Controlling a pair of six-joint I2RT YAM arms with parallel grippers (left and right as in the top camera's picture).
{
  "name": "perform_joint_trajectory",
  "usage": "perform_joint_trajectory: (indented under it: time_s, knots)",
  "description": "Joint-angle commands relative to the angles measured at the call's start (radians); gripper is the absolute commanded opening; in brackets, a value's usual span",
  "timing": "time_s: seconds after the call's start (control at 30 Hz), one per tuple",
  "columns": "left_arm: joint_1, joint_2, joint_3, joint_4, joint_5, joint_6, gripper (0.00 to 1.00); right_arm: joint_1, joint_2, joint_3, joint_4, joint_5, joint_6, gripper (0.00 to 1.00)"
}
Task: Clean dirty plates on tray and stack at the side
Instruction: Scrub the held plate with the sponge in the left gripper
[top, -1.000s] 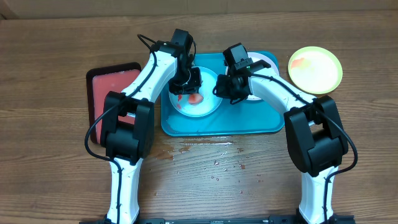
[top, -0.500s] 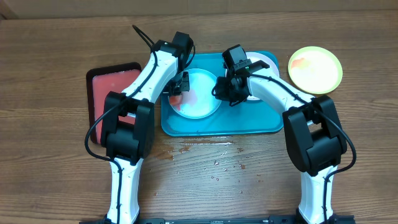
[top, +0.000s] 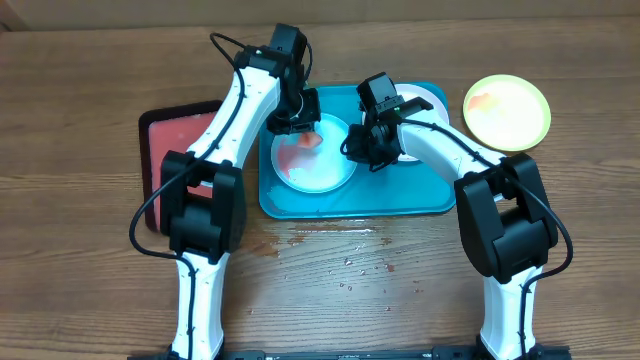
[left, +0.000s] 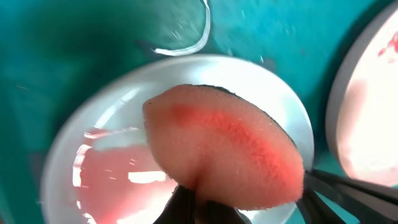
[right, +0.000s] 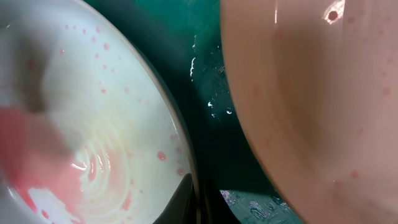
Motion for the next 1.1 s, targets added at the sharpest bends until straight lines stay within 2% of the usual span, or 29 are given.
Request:
perform_joint_trajectory:
  time_s: [0.0, 0.2, 0.37, 0.43, 0.53, 0.6, 0.7, 0.77, 0.93, 1.07]
  knots:
    - [-0.018, 0.061, 0.010, -0.020, 0.046, -0.014, 0.04, -0.005, 0.005, 0.023, -0.009, 0.018, -0.003, 0.04]
    - [-0.018, 0.111, 0.009, -0.068, -0.097, -0.014, 0.04, -0.005, 0.005, 0.023, -0.009, 0.018, -0.003, 0.04]
    - [-0.014, 0.141, 0.009, -0.110, -0.302, -0.016, 0.04, -0.005, 0.005, 0.023, -0.005, -0.004, -0.052, 0.04]
    - [-0.013, 0.141, 0.009, -0.135, -0.425, -0.063, 0.04, -0.005, 0.005, 0.023, -0.006, -0.004, -0.052, 0.04]
    - [-0.012, 0.123, 0.016, -0.190, -0.613, -0.207, 0.04, -0.005, 0.005, 0.023, -0.012, -0.001, -0.052, 0.04]
    - [-0.012, 0.113, 0.033, -0.214, -0.671, -0.250, 0.04, -0.005, 0.005, 0.023, -0.015, -0.001, -0.053, 0.04]
    - [-0.012, 0.099, 0.073, -0.225, -0.636, -0.248, 0.04, -0.005, 0.005, 0.024, -0.015, -0.001, -0.060, 0.04]
    - [-0.012, 0.086, 0.106, -0.227, -0.559, -0.219, 0.04, -0.005, 0.003, 0.027, -0.016, -0.002, -0.066, 0.04]
    - [0.008, 0.058, 0.200, -0.189, -0.241, -0.079, 0.04, -0.005, 0.000, 0.051, -0.019, -0.002, -0.095, 0.04]
    - [0.047, 0.040, 0.256, -0.180, 0.000, -0.024, 0.04, -0.003, -0.002, 0.108, -0.064, 0.012, -0.147, 0.04]
